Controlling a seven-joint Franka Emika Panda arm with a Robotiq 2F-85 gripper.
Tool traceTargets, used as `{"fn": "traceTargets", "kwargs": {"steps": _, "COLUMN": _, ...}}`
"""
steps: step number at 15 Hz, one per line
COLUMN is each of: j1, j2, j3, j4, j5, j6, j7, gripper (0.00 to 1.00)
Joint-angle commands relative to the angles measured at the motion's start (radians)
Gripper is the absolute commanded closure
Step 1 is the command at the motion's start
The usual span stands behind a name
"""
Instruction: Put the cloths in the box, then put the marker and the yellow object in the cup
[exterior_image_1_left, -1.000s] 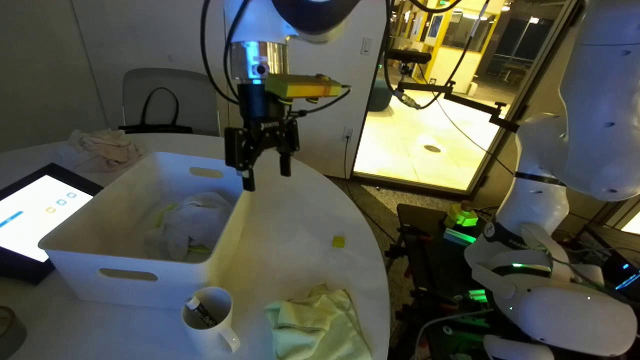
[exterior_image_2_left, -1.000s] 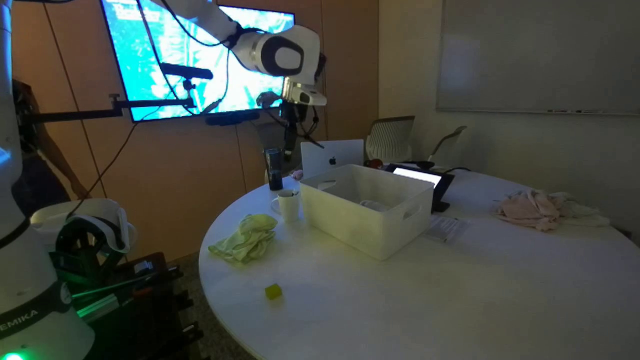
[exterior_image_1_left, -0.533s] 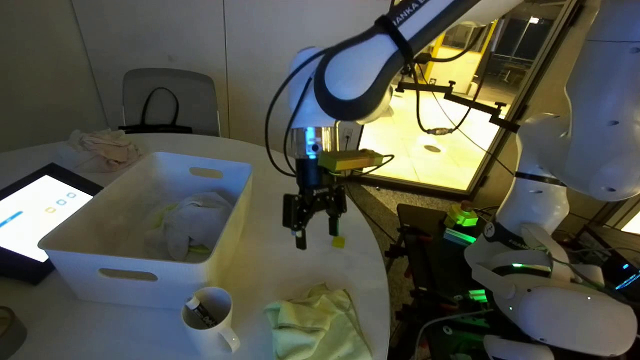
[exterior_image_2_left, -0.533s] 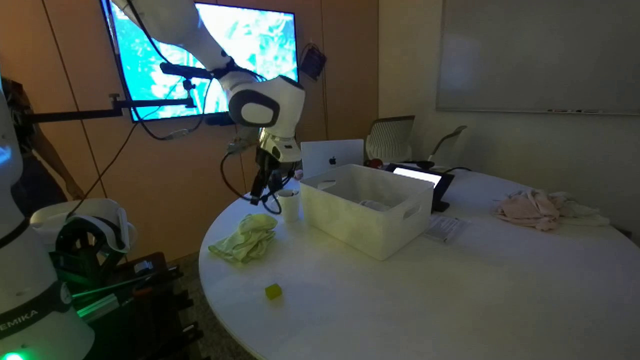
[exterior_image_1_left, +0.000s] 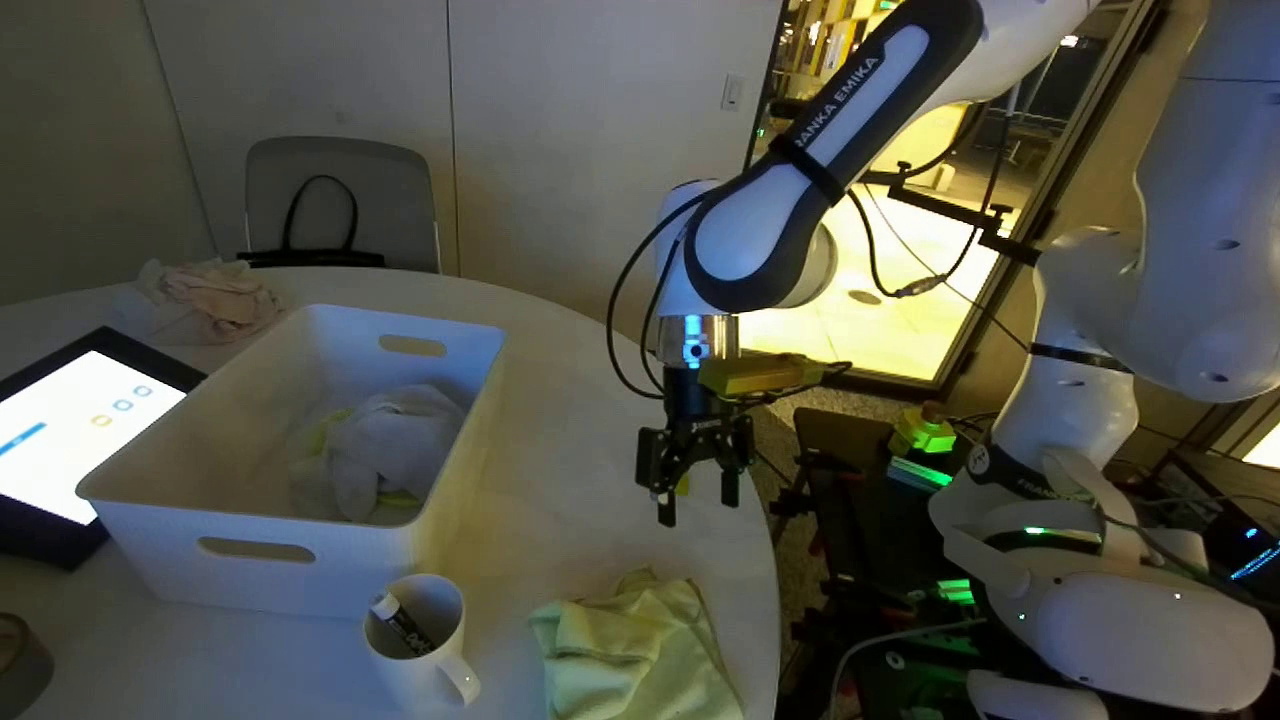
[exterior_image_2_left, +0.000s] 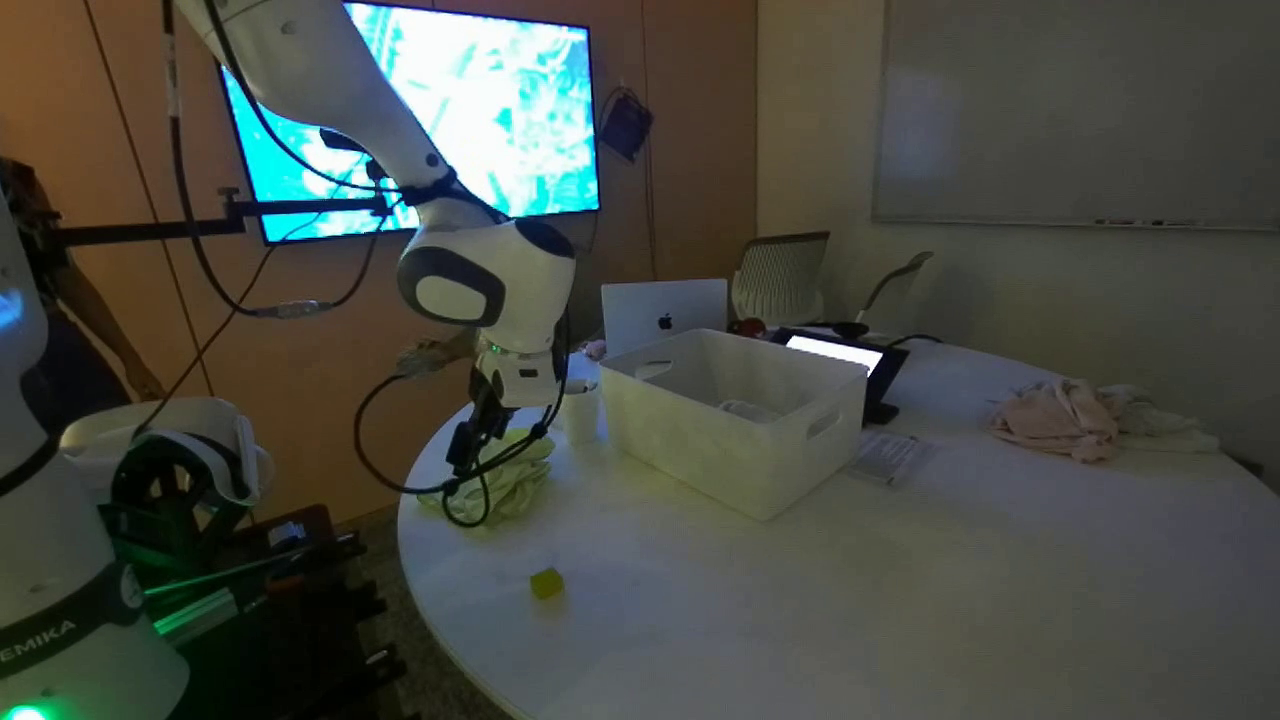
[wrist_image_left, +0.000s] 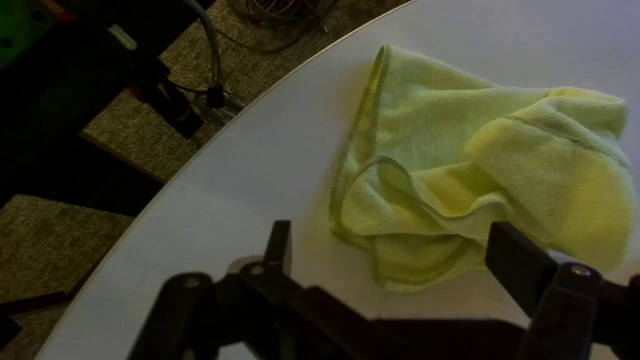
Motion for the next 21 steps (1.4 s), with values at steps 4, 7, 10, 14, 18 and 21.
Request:
{"fn": "traceTargets", "kwargs": {"steps": 4, "j1": -0.014, "j2": 0.032, "j3": -0.054, "j4": -0.023, "j5": -0.004, "j6": 0.037, "j7": 0.16, "gripper": 0.0}}
{"fn": "traceTargets", "kwargs": {"steps": 7, "j1": -0.015, "j2": 0.088, "j3": -0.072, "j4": -0.005, "j5": 0.005, "j6": 0.057, "j7": 0.232, "gripper": 0.0}}
{"fn": "traceTargets", "kwargs": {"steps": 10, "j1": -0.028, "j2": 0.145, "j3": -0.082, "j4": 0.004, "j5": 0.03, "j6": 0.084, "j7": 0.261, "gripper": 0.0}}
{"fn": "traceTargets", "kwargs": {"steps": 14, "j1": -0.049, "j2": 0.173, "j3": -0.093, "j4": -0.017, "j5": 0.073, "j6": 0.116, "j7": 0.266, "gripper": 0.0}}
{"fn": "traceTargets", "kwargs": {"steps": 18, "j1": -0.065, "j2": 0.19, "j3": -0.097, "j4": -0.026, "j5": 0.141, "j6": 0.174, "j7": 0.25, "gripper": 0.0}}
{"fn": "traceTargets", "kwargs": {"steps": 21, "j1": -0.071, "j2": 0.205, "j3": -0.095, "j4": -0.021, "j5": 0.196, "j6": 0.224, "j7": 0.233, "gripper": 0.0}}
